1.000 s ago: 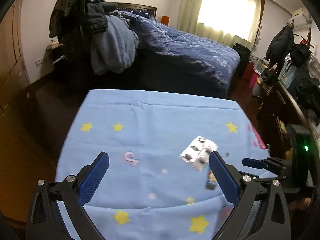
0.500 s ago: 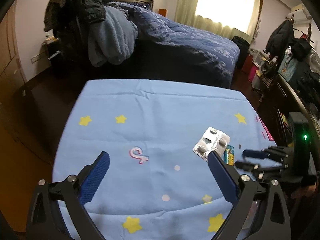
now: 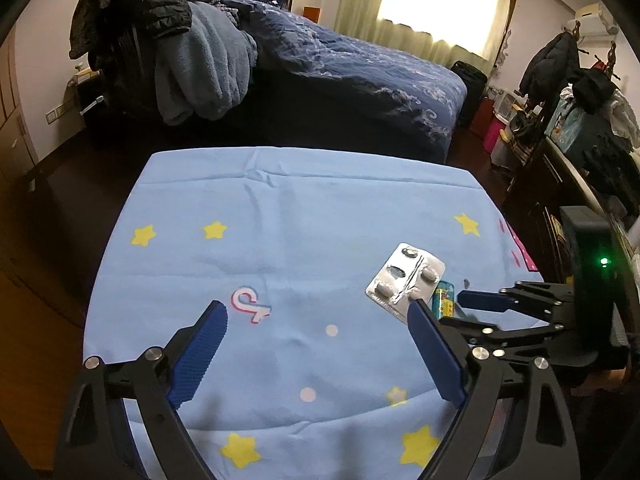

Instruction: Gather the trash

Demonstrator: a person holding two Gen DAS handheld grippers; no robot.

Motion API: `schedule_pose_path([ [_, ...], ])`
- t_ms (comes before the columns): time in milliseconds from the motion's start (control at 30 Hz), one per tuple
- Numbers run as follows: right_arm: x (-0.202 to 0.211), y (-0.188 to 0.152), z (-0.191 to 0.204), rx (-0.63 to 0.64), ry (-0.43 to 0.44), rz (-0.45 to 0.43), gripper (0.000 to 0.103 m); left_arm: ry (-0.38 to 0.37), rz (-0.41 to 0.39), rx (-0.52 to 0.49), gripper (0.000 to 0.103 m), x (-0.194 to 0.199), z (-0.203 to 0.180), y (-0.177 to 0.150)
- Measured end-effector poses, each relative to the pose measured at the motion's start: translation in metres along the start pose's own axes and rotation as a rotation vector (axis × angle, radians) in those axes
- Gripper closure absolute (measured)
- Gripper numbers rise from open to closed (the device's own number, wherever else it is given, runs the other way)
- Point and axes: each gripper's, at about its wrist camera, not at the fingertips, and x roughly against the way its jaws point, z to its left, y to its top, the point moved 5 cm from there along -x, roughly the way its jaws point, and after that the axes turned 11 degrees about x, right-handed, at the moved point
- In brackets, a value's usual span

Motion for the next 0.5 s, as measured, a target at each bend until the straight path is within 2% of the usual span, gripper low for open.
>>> schedule_pose_path([
  [200, 0.004, -0.005, -0.007, 0.000, 0.004, 0.001, 0.052, 0.003, 0.030, -0.017, 0.013, -0.010, 0.001, 0.000],
  [267, 0.009, -0.005, -0.012, -0.024, -0.031, -0.001, 0.051, -0.004, 0.039, -0.025, 0.015, -0.014, -0.001, 0.001],
  [433, 0.010, 0.001, 0.008, 0.049, -0.025, -0.006, 0.051, -0.026, 0.061, -0.021, 0.017, -0.018, -0.008, 0.000],
  [500, 0.014, -0.003, 0.008, 0.030, 0.000, -0.012, 0.051, -0.031, 0.072, -0.043, 0.020, -0.015, -0.012, -0.005],
])
